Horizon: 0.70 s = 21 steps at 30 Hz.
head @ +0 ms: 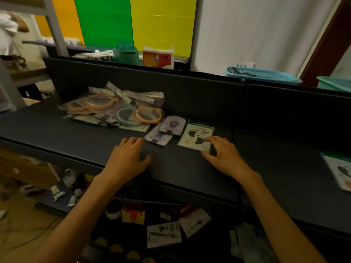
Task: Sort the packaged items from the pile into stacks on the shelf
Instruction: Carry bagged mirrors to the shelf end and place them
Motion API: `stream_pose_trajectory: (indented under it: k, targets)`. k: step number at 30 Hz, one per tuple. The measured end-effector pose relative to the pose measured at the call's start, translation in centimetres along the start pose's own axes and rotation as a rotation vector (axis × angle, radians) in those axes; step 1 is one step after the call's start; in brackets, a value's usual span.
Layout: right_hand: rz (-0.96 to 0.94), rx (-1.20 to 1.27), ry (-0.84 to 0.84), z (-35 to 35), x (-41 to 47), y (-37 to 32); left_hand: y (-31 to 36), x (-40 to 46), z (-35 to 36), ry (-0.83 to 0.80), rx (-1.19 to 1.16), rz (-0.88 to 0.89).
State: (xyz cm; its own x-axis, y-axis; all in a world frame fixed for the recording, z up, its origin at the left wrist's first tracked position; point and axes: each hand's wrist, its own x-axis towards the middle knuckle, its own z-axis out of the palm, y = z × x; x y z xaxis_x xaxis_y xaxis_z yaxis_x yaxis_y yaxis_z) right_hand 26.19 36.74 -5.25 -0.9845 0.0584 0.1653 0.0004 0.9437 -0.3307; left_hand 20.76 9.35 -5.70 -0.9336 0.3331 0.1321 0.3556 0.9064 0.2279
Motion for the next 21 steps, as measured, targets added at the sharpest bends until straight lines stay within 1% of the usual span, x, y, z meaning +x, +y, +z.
stream_pose_trajectory:
  k: [4,10,12,15,21]
  targets:
    - [0.074,0.005,0.004,0.9,3.3,-1.6,-2.5,3.9,-0.9,-0.002,-0.002,0.025]
    - [0.204,0.028,0.042,1.6,6.8,-4.0,-6.1,9.2,-1.7,0.047,-0.018,0.123]
    - [0.235,0.014,0.050,2.0,7.4,-4.4,-7.0,10.8,-1.6,0.056,-0.043,0.145]
    - [0.287,-0.010,0.055,2.3,7.9,-4.4,-7.6,12.9,-1.4,0.058,-0.140,0.172]
    - [0.433,-0.044,0.056,3.7,8.4,-4.9,-8.5,17.0,-0.5,0.020,-0.177,0.158]
